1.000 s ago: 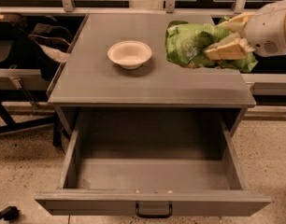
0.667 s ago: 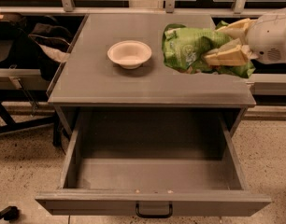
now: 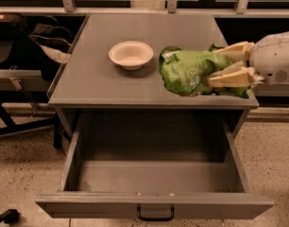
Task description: Place green rice chip bag into top drawer
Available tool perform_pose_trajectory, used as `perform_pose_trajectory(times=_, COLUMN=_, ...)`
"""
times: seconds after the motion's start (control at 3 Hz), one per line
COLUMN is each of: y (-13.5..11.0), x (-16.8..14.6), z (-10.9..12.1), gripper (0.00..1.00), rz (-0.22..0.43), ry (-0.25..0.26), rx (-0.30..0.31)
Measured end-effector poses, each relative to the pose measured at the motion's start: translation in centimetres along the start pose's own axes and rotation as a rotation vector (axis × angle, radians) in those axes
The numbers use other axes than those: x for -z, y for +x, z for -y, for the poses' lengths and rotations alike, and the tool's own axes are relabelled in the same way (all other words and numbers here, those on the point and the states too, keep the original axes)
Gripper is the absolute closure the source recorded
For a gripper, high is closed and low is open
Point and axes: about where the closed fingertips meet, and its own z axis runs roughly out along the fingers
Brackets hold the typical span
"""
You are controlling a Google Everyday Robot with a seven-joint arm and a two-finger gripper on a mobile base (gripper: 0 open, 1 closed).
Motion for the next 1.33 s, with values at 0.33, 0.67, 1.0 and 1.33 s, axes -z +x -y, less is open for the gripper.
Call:
perform_pose_trajectory(times=0.33, y=0.0, x=0.0, z=0.0, gripper=1.0, rz=0.0, ry=0.0, rx=0.0)
perform_pose_trajectory(times=0.67, y=-0.2, x=-0.2, z=-1.1, gripper=1.0, rz=-0.017, ry=0.03, rx=0.006)
perform_pose_trajectory(times=1.0, y=-0.3, x=-0.2, z=-3.3, gripper=1.0, rz=-0.017, ry=0.073, rx=-0.007)
perform_pose_trajectory(times=1.33, y=0.8, x=-0.1, z=-5.9, gripper=1.0, rz=-0.021, ry=0.132, rx=-0.045)
